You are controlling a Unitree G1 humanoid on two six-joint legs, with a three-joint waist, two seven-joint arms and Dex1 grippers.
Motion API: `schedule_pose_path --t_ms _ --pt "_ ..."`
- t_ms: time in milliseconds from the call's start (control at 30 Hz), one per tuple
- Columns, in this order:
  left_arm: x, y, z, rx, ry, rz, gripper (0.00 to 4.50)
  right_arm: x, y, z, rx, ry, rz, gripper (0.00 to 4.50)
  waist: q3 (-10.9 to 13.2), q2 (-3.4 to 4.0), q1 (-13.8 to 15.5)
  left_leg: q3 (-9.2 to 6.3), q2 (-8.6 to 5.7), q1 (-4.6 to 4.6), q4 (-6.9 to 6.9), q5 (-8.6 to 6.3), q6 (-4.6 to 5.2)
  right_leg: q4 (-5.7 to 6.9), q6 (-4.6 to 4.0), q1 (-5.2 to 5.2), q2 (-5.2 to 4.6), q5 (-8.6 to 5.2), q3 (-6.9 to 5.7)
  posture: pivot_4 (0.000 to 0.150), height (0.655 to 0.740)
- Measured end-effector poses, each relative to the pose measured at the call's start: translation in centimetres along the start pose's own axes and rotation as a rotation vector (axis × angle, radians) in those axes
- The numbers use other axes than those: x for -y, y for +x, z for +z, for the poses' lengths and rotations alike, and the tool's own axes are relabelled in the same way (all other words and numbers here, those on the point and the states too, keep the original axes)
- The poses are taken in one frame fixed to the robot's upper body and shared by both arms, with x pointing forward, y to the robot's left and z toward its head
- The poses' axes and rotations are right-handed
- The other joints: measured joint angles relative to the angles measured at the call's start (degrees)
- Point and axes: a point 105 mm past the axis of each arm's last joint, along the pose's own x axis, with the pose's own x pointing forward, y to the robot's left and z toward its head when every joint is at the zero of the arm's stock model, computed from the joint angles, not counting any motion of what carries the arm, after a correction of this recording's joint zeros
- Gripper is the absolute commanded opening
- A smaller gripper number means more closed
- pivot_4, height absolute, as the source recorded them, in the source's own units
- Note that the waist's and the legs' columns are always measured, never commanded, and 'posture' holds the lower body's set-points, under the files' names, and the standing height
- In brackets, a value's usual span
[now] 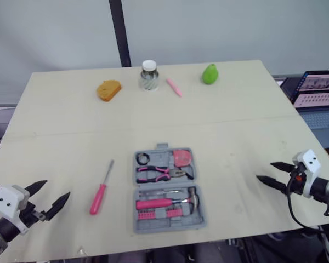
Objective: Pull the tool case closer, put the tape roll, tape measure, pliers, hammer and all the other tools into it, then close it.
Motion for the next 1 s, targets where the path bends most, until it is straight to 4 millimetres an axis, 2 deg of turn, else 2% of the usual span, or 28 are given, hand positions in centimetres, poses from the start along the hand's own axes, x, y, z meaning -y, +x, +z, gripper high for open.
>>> schedule_pose_path --t_ms 67,300,333,367,400,867,900,933,1000 --pt "0.2 0.2 -0.1 -0.003 -0.005 -0.009 4.50 0.0 0.0 0.1 0.003 -0.002 0.000 4.48 0.01 0.01 -0.16 -0.09 -0.06 0.01 0.03 0.07 0.07 0.15 0.02 0.06 0.05 0.01 -0.63 0.150 0.7400" --pt "0.4 0.4 -0.1 -0.004 -0.007 -0.014 4.50 0.0 0.0 0.1 0.002 -0.002 0.000 4.48 0.02 0.00 0.04 0.12 -0.02 -0.05 0.02 0.07 0.08 0.14 0.02 -0.03 0.02 0.01 -0.63 0.150 0.7400" --pt "0.5 0.5 -0.1 -0.003 -0.007 -0.018 4.50 0.0 0.0 0.0 0.000 0.001 0.001 4.48 0.19 0.30 -0.25 -0.73 -0.29 -0.15 -0.16 0.22 0.15 -0.29 0.10 0.82 -0.20 0.05 -1.31 0.150 0.7400" --pt "0.6 0.6 0.1 0.003 -0.001 -0.020 4.50 -0.1 0.1 -0.1 0.000 0.003 0.002 4.48 0.21 0.31 -0.75 -1.37 -0.63 0.08 -0.45 0.49 0.21 -0.37 0.14 1.09 -0.46 0.06 -2.18 0.150 0.7400" --pt "0.6 0.6 0.3 0.007 0.004 -0.021 4.50 0.0 0.1 0.0 0.003 0.001 0.002 4.48 0.26 0.30 -1.04 -1.61 -0.84 0.05 -0.52 0.66 0.26 -0.24 0.16 1.04 -0.68 0.06 -2.36 0.150 0.7400" --pt "0.6 0.9 0.5 0.011 0.006 -0.017 4.50 -0.1 0.3 0.2 0.009 -0.001 0.005 4.48 0.51 0.26 0.25 -1.15 -0.81 -0.06 -0.20 0.66 0.26 -0.11 0.18 0.73 -0.79 0.08 -1.43 0.150 0.7400" --pt "0.7 1.0 0.5 0.014 0.005 -0.021 4.50 -0.1 0.2 0.1 0.006 0.001 0.005 4.48 0.69 0.48 -0.01 -2.02 -1.32 -0.16 -0.67 1.02 0.36 -0.38 0.30 1.53 -1.15 0.13 -2.57 0.150 0.7400" --pt "0.7 1.1 0.6 0.016 0.006 -0.023 4.50 -0.1 0.2 0.0 0.005 0.001 0.006 4.48 0.73 0.43 -0.19 -2.30 -1.62 -0.10 -1.02 1.25 0.41 -0.48 0.42 1.75 -1.29 0.13 -2.99 0.150 0.7400" --pt "0.8 1.2 0.6 0.019 0.008 -0.024 4.50 -0.1 0.3 0.2 0.008 -0.003 0.006 4.48 0.81 0.39 -0.39 -2.49 -1.71 0.05 -0.95 1.41 0.38 -0.33 0.47 1.52 -1.25 0.15 -2.84 0.150 0.7400"
